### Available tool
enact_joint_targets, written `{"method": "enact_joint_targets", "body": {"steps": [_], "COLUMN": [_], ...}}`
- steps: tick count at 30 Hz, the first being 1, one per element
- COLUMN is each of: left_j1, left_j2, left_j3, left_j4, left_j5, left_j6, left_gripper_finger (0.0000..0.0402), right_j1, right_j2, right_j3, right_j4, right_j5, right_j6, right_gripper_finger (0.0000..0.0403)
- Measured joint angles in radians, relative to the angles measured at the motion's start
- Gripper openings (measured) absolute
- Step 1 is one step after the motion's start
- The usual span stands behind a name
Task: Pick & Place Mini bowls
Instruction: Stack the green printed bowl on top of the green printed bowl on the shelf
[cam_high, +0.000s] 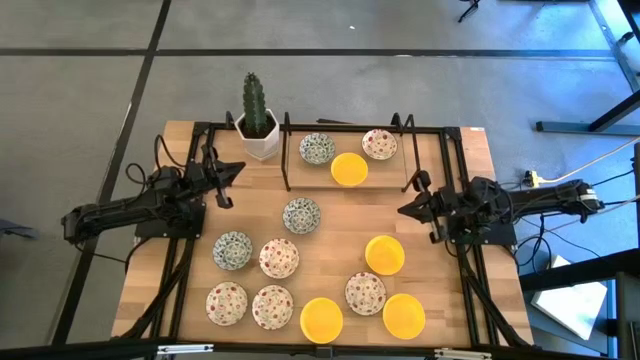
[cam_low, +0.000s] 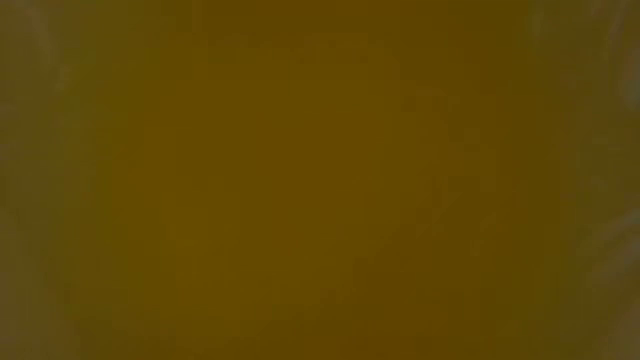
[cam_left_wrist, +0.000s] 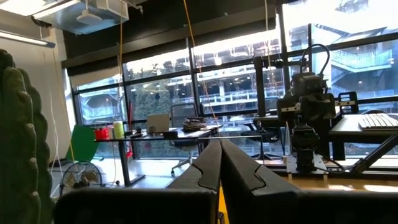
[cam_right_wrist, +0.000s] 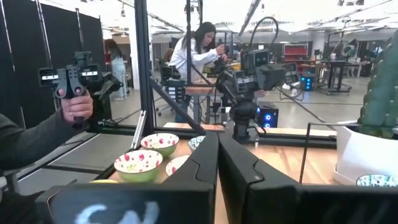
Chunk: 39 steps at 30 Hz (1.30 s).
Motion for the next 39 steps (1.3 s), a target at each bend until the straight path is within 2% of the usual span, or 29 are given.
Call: {"method": "enact_joint_targets", "body": {"steps": [9,17,27,39], "left_j1": [0.0,0.0,0.0,0.0], "left_j2": [0.0,0.0,0.0,0.0], "left_j3": [0.0,0.0,0.0,0.0], "left_j4": [0.003,0.001,0.02,0.025], "left_j5": [0.0,-0.002,0.001,0.04], "left_j6": [-0.011,-0.009,-0.023,-0.029], "left_gripper_finger": [0.0005,0.0003,0.0003,0.0003], "right_j1": [0.045,0.066,0.066,0.15], "right_j2": [0.125,0.232,0.292,0.486], "right_j3": [0.06,0.094,0.104,0.268], "right_j4": [0.003,0.003,-0.01,-0.134], "right_j5": [0.005,0.117,0.114,0.136], "right_j6": [-0.005,-0.037,-0.026,-0.062], "right_gripper_finger": [0.0013,0.0013,0.0013,0.0013]}}
